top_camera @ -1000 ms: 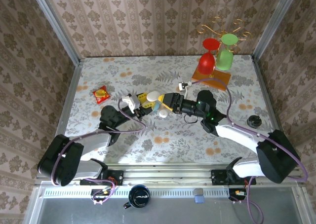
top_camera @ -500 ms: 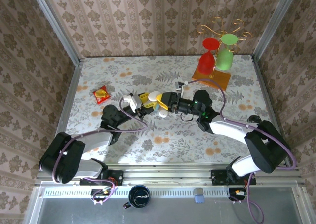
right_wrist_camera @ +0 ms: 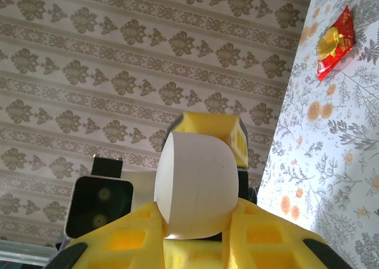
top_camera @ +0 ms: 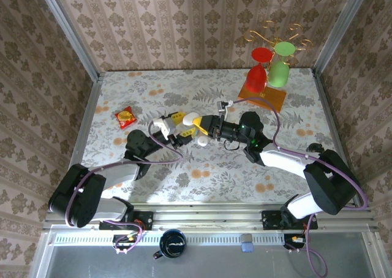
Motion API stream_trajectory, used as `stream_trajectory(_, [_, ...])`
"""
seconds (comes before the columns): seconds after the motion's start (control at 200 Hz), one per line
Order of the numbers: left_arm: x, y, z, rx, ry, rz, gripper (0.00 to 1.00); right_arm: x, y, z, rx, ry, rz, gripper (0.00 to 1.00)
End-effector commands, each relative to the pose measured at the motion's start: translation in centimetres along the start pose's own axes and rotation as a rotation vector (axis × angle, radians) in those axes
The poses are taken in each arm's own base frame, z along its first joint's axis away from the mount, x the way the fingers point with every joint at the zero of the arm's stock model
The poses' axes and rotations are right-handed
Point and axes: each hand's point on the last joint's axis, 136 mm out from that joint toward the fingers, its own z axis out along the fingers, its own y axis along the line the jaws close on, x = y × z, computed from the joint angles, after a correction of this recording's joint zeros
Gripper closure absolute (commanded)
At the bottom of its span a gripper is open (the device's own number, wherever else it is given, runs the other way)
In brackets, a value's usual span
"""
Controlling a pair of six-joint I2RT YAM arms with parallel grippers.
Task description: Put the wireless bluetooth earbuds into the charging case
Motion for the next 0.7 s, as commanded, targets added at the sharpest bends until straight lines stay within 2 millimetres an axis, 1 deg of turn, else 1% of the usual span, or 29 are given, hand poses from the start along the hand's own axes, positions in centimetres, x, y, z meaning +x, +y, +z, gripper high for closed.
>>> stream_trajectory(0.0, [0.8,-0.9,-0.5,0.045,0.022,0.037,0.15,-1.2,-1.1,-0.7,0.056,-0.055,-0.046,0.77])
stream_trajectory(0.065, [2.0,-1.2,-0.9,0.067,0.072,0.037,0.09,-1.6,-2.8,-1.5,0.119,-0.078,-0.049,0.76])
stream_trajectory(0.165, [3.6,-1.9,-1.4,0.106,0.147,0.027,0.03,-1.7,-5.7,-2.8,0.213,-0.104,-0.049,0.76])
stream_trajectory(0.24, [4.8,-3.0,-1.9,0.160,0.207,0.002,0.00,-1.7,-8.0,-3.8,0.275,-0.126,-0.044,0.76])
stream_trajectory(0.32, [6.0,-3.9,-2.4,0.204,0.270,-0.027,0.00,-1.5,-10.5,-4.9,0.337,-0.140,-0.020,0.76])
stream_trajectory(0.37, [6.6,-4.6,-2.8,0.241,0.301,-0.050,0.00,-1.1,-12.1,-5.6,0.377,-0.140,0.002,0.76])
stream_trajectory(0.49, [7.6,-5.6,-3.3,0.296,0.372,-0.093,0.00,0.1,-15.3,-7.1,0.467,-0.131,0.031,0.76])
stream_trajectory(0.57, [8.0,-6.0,-3.6,0.318,0.395,-0.108,0.00,0.9,-17.1,-8.0,0.522,-0.124,0.040,0.76])
stream_trajectory(0.695, [8.3,-6.3,-3.8,0.337,0.419,-0.111,0.00,1.9,-19.4,-9.1,0.594,-0.115,0.050,0.74])
